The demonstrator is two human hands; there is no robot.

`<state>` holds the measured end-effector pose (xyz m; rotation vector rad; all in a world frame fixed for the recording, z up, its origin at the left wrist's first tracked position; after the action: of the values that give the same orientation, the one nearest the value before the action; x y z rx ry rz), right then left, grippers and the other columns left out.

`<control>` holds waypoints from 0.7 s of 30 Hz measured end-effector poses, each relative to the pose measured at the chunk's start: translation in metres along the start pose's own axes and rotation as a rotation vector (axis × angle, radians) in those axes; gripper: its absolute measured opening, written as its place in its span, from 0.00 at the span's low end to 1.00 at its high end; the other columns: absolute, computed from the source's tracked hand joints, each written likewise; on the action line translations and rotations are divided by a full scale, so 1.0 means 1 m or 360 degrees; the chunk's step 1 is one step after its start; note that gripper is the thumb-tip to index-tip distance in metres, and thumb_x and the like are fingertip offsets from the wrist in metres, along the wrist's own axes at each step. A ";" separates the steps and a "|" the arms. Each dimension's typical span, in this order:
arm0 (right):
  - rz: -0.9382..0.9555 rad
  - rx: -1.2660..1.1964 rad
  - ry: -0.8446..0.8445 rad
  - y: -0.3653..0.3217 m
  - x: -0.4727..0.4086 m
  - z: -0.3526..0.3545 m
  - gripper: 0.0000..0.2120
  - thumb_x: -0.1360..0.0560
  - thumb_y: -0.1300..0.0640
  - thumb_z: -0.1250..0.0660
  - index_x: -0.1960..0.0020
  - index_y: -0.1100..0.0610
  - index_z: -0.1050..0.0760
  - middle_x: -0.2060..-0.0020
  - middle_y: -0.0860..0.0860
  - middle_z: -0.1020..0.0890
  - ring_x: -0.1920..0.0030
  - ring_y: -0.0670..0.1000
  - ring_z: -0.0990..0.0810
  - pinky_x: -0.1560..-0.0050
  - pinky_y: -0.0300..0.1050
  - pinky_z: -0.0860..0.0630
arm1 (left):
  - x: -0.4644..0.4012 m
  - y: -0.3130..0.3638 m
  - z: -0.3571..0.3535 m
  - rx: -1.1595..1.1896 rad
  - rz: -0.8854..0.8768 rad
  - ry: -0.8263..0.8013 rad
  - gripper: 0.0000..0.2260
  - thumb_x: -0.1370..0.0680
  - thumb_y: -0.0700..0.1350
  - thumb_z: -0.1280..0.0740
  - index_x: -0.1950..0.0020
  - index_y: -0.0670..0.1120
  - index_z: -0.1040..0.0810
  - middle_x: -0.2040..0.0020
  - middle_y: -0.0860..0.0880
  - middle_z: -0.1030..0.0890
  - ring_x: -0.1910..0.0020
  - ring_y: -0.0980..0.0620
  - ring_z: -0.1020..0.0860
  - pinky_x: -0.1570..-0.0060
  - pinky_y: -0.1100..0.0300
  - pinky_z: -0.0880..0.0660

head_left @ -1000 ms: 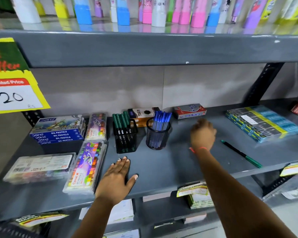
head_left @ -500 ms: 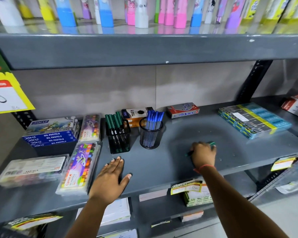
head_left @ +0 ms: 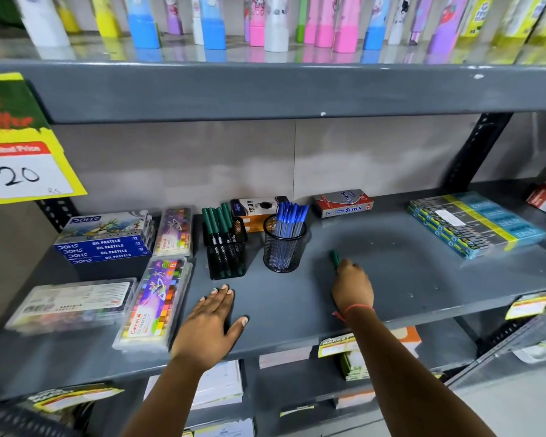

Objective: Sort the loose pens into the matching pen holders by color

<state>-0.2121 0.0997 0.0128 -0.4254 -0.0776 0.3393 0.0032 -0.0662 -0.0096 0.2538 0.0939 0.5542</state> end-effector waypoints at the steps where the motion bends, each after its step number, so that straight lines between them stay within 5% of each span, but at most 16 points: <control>1: -0.0062 -0.0037 0.0020 0.003 -0.001 0.002 0.14 0.24 0.68 0.44 0.39 0.66 0.31 0.42 0.66 0.24 0.41 0.65 0.23 0.45 0.55 0.24 | 0.000 0.000 0.000 -0.0002 -0.0005 -0.0003 0.53 0.44 0.74 0.76 0.26 0.49 0.50 0.24 0.52 0.48 0.27 0.54 0.50 0.34 0.63 0.59; 7: -0.0340 -0.0760 0.0357 -0.010 0.003 0.039 0.14 0.23 0.65 0.42 0.39 0.64 0.27 0.41 0.65 0.24 0.44 0.65 0.24 0.46 0.53 0.27 | 0.000 0.001 0.001 -0.0012 -0.0026 0.0035 0.48 0.40 0.74 0.68 0.26 0.49 0.50 0.24 0.52 0.48 0.27 0.55 0.51 0.34 0.63 0.59; 10: -0.0116 -0.1221 0.0559 -0.058 -0.001 0.065 0.13 0.25 0.64 0.39 0.41 0.63 0.25 0.48 0.61 0.22 0.52 0.58 0.23 0.48 0.50 0.25 | -0.001 -0.003 -0.004 -0.0048 -0.0038 0.0001 0.52 0.43 0.74 0.75 0.26 0.49 0.50 0.24 0.52 0.48 0.27 0.55 0.51 0.33 0.63 0.59; 13: 0.0173 -0.1536 0.0493 -0.109 0.002 0.079 0.08 0.26 0.64 0.36 0.47 0.63 0.24 0.55 0.59 0.20 0.58 0.56 0.21 0.51 0.51 0.19 | -0.002 -0.001 -0.002 -0.0020 -0.0061 0.0011 0.41 0.31 0.72 0.62 0.26 0.48 0.50 0.24 0.51 0.48 0.26 0.54 0.51 0.32 0.62 0.59; 16: 0.0412 -0.1373 0.0315 -0.153 0.010 0.081 0.07 0.25 0.63 0.35 0.48 0.64 0.24 0.57 0.56 0.18 0.62 0.55 0.20 0.62 0.32 0.23 | 0.000 -0.001 -0.002 0.0015 -0.0059 -0.0012 0.29 0.23 0.62 0.50 0.26 0.48 0.49 0.24 0.51 0.48 0.26 0.54 0.51 0.30 0.61 0.57; 19: 0.0580 -0.1092 0.0203 -0.180 0.013 0.066 0.08 0.25 0.59 0.35 0.49 0.62 0.22 0.53 0.61 0.15 0.53 0.60 0.17 0.56 0.46 0.20 | 0.002 -0.011 0.001 -0.0031 -0.0029 0.0042 0.37 0.29 0.70 0.59 0.26 0.48 0.48 0.24 0.51 0.46 0.27 0.55 0.49 0.31 0.62 0.55; 21: 0.0627 -0.0873 0.0090 -0.189 0.014 0.051 0.10 0.24 0.55 0.37 0.49 0.61 0.22 0.54 0.61 0.15 0.53 0.61 0.17 0.58 0.45 0.24 | 0.003 -0.015 0.002 -0.0030 0.0011 0.0070 0.38 0.30 0.70 0.60 0.27 0.48 0.46 0.25 0.51 0.45 0.27 0.55 0.48 0.31 0.62 0.55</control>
<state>-0.1487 -0.0375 0.1386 -0.9989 -0.0295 0.6978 0.0135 -0.0779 -0.0121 0.2235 0.1305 0.5672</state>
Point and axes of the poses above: each hand's wrist, its own x-axis away from the middle knuckle, its own z-axis out of the back of the hand, y = z × x, the point moved 6 cm from there along -x, towards the middle knuckle
